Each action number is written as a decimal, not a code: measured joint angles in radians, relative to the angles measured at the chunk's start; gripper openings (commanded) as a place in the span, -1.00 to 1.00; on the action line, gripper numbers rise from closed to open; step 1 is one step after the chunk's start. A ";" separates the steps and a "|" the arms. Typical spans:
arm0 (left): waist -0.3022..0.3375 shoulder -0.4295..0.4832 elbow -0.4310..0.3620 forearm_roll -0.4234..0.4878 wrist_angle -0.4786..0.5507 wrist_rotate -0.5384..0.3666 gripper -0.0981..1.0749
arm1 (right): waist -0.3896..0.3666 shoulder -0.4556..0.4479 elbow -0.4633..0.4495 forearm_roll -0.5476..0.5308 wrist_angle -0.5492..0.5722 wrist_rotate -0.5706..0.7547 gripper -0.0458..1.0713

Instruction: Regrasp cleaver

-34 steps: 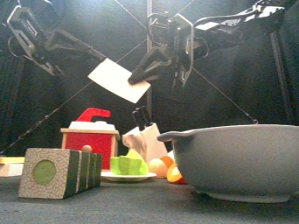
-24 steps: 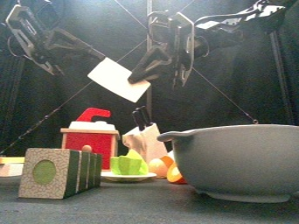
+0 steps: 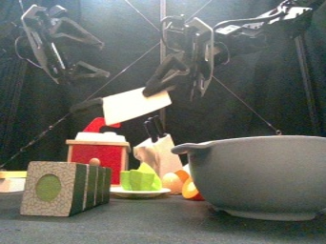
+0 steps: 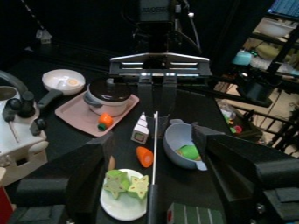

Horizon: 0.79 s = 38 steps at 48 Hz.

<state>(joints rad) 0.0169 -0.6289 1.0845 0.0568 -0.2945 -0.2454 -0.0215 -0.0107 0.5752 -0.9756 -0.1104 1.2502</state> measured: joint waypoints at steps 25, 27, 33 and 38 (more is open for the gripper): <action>-0.120 0.034 0.132 -0.021 -0.196 -0.002 0.93 | 0.057 -0.049 0.000 -0.005 -0.005 0.000 0.02; -0.120 0.052 0.156 -0.064 -0.250 0.003 0.93 | 0.063 -0.058 0.000 -0.009 -0.005 0.000 0.02; -0.140 0.117 0.173 -0.118 -0.337 0.026 0.93 | 0.067 -0.080 0.000 -0.011 -0.005 0.000 0.02; -0.179 0.173 0.160 -0.121 -0.348 0.026 0.93 | 0.067 -0.089 0.003 -0.014 -0.005 0.000 0.02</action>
<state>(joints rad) -0.1626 -0.4556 1.2441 -0.0644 -0.6427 -0.2194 0.0460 -0.0997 0.5783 -0.9894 -0.1150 1.2502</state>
